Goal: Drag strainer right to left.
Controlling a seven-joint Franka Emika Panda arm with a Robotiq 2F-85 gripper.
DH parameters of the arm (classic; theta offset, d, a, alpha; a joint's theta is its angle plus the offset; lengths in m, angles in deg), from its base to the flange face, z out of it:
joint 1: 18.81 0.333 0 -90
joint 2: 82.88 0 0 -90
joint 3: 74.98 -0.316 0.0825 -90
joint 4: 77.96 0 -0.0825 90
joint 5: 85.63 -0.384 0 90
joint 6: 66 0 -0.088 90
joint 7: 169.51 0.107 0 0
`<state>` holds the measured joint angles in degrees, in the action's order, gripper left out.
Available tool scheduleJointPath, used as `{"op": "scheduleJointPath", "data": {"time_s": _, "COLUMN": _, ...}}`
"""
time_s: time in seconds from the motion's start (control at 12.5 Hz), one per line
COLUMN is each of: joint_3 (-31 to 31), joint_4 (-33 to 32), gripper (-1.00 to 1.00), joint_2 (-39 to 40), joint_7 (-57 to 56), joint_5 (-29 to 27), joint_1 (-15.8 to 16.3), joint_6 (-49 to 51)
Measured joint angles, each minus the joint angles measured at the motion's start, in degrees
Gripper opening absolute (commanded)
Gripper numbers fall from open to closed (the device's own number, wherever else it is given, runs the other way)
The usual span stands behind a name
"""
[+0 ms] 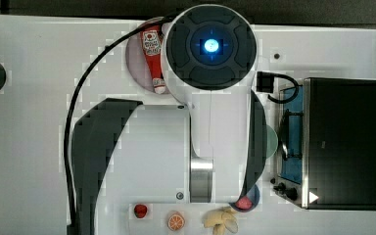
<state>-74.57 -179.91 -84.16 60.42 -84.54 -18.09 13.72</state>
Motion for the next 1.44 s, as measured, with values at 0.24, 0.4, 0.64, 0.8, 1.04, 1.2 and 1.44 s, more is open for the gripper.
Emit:
{"op": "scheduleJointPath", "data": {"time_s": 0.24, "joint_3": 0.1, "joint_4": -6.3, "gripper": 1.0, "joint_2": -12.0, "joint_7": 4.3, "joint_5": -0.8, "joint_1": -0.3, "joint_6": 10.4}}
{"op": "scheduleJointPath", "data": {"time_s": 0.4, "joint_3": 0.5, "joint_4": -6.4, "gripper": 1.0, "joint_2": -18.8, "joint_7": 5.4, "joint_5": 0.3, "joint_1": -0.5, "joint_6": 11.4}}
{"op": "scheduleJointPath", "data": {"time_s": 0.64, "joint_3": 0.1, "joint_4": -7.0, "gripper": 1.0, "joint_2": -21.3, "joint_7": 6.4, "joint_5": 0.6, "joint_1": -1.5, "joint_6": 8.0}}
{"op": "scheduleJointPath", "data": {"time_s": 0.8, "joint_3": 0.7, "joint_4": -12.1, "gripper": 1.0, "joint_2": -19.3, "joint_7": 10.0, "joint_5": 0.6, "joint_1": -1.1, "joint_6": 0.0}}
{"op": "scheduleJointPath", "data": {"time_s": 1.04, "joint_3": 1.2, "joint_4": -24.4, "gripper": 1.0, "joint_2": -11.2, "joint_7": 16.4, "joint_5": 0.1, "joint_1": -1.5, "joint_6": -12.4}}
{"op": "scheduleJointPath", "data": {"time_s": 1.2, "joint_3": 1.8, "joint_4": -32.1, "gripper": 1.0, "joint_2": -4.3, "joint_7": 20.4, "joint_5": -0.6, "joint_1": -2.1, "joint_6": -21.6}}
{"op": "scheduleJointPath", "data": {"time_s": 1.44, "joint_3": 0.1, "joint_4": -38.0, "gripper": 1.0, "joint_2": 6.0, "joint_7": 24.8, "joint_5": -1.7, "joint_1": -3.1, "joint_6": -31.5}}
